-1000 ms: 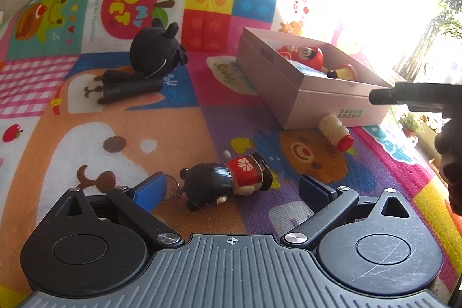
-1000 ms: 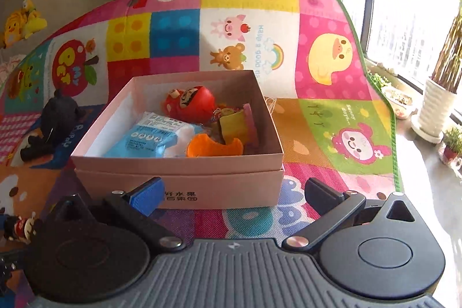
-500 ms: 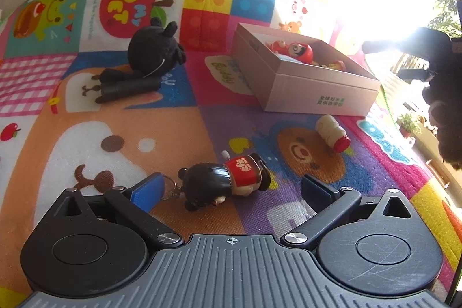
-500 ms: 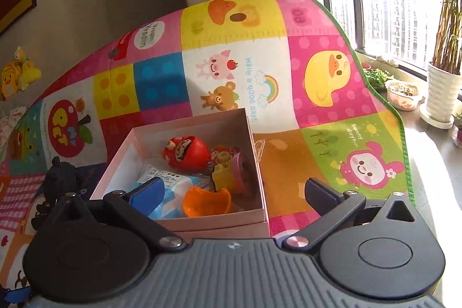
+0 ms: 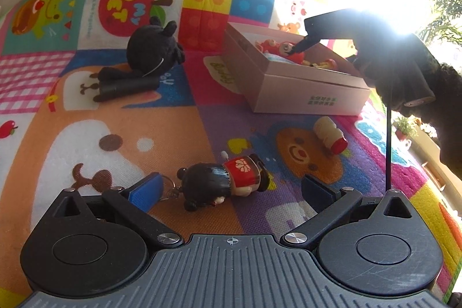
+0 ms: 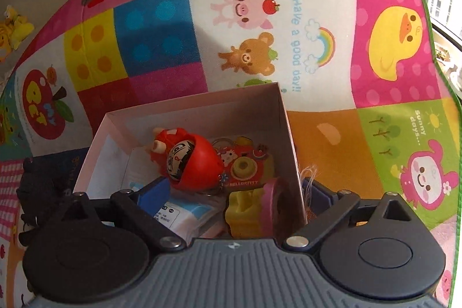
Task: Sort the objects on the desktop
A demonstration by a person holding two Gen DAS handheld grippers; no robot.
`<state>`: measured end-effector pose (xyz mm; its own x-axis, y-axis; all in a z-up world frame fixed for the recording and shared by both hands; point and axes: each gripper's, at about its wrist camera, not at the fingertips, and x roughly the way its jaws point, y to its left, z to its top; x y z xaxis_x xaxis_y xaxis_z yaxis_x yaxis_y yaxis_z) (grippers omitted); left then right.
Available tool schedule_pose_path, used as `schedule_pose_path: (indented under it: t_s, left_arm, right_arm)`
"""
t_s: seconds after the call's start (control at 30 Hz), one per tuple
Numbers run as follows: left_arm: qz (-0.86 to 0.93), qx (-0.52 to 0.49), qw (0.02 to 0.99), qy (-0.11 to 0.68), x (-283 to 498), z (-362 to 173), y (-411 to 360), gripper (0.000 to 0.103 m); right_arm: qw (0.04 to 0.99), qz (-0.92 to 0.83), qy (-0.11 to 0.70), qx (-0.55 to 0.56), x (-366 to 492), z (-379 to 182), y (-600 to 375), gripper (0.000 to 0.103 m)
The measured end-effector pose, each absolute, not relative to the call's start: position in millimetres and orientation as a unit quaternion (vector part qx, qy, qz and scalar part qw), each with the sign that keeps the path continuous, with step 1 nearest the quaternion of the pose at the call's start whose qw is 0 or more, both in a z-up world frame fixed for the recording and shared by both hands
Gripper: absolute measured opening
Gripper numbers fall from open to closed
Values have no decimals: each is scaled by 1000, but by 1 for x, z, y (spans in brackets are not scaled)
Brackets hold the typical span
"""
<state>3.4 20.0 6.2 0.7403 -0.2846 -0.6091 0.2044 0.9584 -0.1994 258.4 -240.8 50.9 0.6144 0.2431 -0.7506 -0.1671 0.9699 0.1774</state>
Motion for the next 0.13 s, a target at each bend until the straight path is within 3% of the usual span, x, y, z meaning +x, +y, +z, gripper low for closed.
schedule_pose_path:
  t_s: [0.13]
  left_arm:
    - [-132,-61,931,335,3,6,20,103]
  right_arm:
    - [897,145,415,43,252,55,-216,98]
